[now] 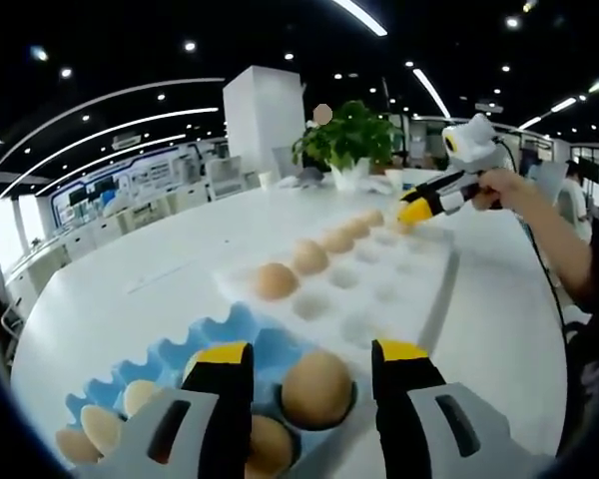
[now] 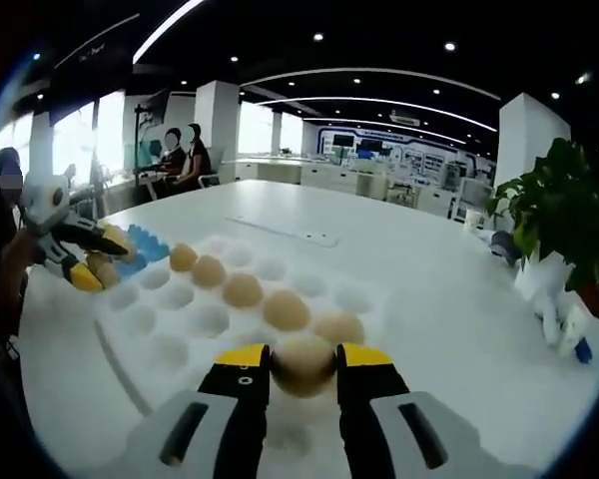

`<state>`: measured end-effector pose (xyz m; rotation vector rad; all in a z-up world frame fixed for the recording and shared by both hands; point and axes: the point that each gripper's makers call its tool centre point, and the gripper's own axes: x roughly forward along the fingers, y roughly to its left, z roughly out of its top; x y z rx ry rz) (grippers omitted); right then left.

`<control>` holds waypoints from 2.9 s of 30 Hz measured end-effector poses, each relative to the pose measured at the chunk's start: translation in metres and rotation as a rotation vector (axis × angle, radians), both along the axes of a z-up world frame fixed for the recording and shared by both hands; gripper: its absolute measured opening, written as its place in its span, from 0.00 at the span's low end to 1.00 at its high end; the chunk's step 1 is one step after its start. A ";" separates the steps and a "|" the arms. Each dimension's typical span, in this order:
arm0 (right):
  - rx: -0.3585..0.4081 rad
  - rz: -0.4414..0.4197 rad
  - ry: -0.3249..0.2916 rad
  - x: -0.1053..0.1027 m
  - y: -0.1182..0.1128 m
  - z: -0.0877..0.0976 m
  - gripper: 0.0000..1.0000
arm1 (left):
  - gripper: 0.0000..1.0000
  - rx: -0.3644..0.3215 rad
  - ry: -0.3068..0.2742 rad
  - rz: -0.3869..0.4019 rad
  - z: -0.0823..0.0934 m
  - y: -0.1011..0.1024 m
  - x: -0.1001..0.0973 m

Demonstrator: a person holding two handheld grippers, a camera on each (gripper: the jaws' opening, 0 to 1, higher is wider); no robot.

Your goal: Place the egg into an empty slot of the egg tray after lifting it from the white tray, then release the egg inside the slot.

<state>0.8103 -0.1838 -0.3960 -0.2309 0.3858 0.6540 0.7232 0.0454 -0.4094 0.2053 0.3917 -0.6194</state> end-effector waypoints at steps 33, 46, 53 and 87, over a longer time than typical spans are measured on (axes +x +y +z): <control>-0.018 0.148 -0.012 -0.025 0.066 0.014 0.27 | 0.48 -0.018 0.001 0.016 0.000 0.012 -0.006; -0.014 0.205 -0.010 -0.032 0.094 0.014 0.27 | 0.47 -0.022 0.001 0.016 0.001 0.015 -0.007; -0.015 0.237 -0.012 -0.037 0.107 0.013 0.27 | 0.47 -0.024 0.000 0.014 0.002 0.015 -0.008; -0.009 0.388 -0.018 -0.058 0.172 0.021 0.27 | 0.53 -0.015 0.008 -0.008 0.004 0.015 -0.017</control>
